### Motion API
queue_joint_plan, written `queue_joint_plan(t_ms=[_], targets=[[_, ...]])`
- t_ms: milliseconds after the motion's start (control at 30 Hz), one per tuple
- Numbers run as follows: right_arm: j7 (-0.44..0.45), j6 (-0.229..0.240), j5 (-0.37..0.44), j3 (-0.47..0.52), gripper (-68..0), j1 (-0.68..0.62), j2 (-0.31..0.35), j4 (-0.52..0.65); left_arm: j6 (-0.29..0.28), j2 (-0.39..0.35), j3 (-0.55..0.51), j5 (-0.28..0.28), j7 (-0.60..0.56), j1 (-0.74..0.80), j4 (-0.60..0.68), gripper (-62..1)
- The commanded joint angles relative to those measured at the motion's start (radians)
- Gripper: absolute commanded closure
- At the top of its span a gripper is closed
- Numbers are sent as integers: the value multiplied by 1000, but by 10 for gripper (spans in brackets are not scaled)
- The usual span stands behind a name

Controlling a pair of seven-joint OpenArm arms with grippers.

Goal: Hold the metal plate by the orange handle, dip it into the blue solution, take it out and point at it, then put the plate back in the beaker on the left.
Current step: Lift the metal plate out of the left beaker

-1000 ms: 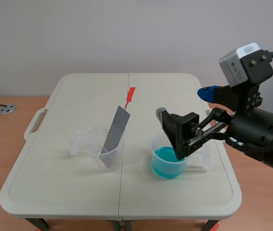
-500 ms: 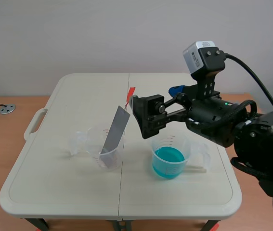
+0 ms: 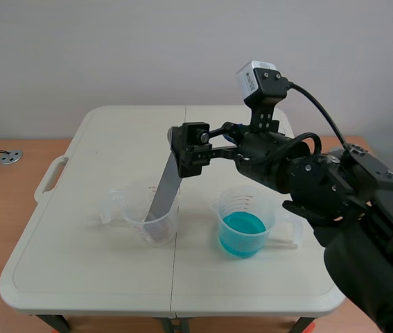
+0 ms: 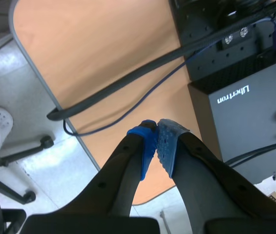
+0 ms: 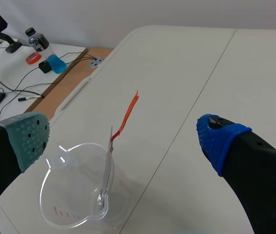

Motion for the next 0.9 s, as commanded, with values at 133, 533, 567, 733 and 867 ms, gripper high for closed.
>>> queue_joint_plan(t_ms=[133,533,567,733,867], targets=[[14,1,9,-16,-626,87,-36,-59,-3,5,-1,-4,-6,11,-4,-47],[10,-4,9,-58,-626,134,-82,-117,-3,5,-1,-7,-6,11,-4,-47],[10,-4,9,-58,-626,134,-82,-117,-3,5,-1,-7,-6,11,-4,-47],[-13,-24,43,-58,-626,134,-82,-117,-3,5,-1,-7,-6,11,-4,-47],[-27,-33,92,-58,-626,137,-82,-131,-3,5,-1,-7,-6,11,-4,-47]])
